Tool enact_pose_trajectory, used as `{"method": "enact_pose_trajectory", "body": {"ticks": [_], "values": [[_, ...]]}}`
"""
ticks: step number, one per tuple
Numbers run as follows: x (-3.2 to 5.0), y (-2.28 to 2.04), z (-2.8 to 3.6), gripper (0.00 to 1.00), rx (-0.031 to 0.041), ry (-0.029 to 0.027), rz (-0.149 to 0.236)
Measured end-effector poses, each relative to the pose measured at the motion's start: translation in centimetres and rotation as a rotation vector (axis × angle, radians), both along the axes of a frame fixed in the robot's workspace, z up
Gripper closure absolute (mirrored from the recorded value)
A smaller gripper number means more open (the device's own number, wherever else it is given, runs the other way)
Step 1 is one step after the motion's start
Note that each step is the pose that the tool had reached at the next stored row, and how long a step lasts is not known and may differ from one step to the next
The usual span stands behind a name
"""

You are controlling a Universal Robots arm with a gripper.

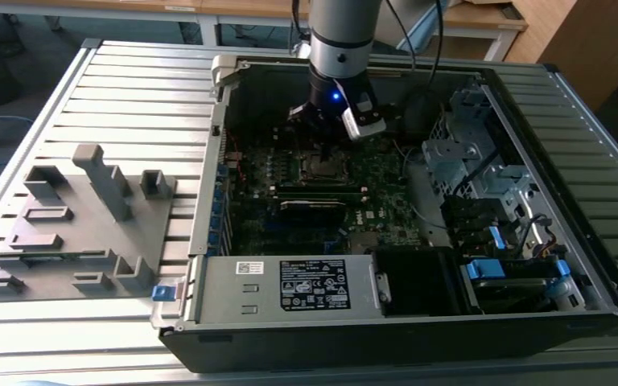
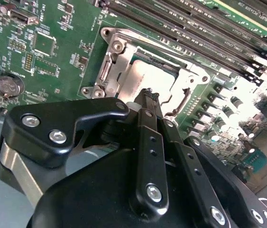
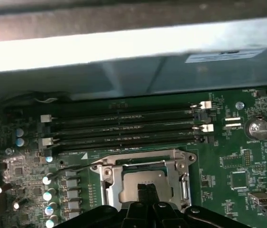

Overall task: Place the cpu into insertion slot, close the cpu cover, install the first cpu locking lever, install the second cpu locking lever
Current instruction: 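Close the cpu cover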

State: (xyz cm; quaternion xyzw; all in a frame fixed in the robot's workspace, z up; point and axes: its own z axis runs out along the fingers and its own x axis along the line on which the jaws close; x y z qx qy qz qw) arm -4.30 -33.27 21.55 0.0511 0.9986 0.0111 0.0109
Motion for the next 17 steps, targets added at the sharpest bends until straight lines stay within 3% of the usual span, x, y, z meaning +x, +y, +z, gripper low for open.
{"method": "enact_pose_trajectory", "body": {"ticks": [13, 17], "values": [[-0.27, -0.77, -0.01, 0.89, 0.0001, -0.0045, 0.000], [-0.33, -0.78, -0.01, 0.89, -0.0002, -0.0054, 0.000]]}}
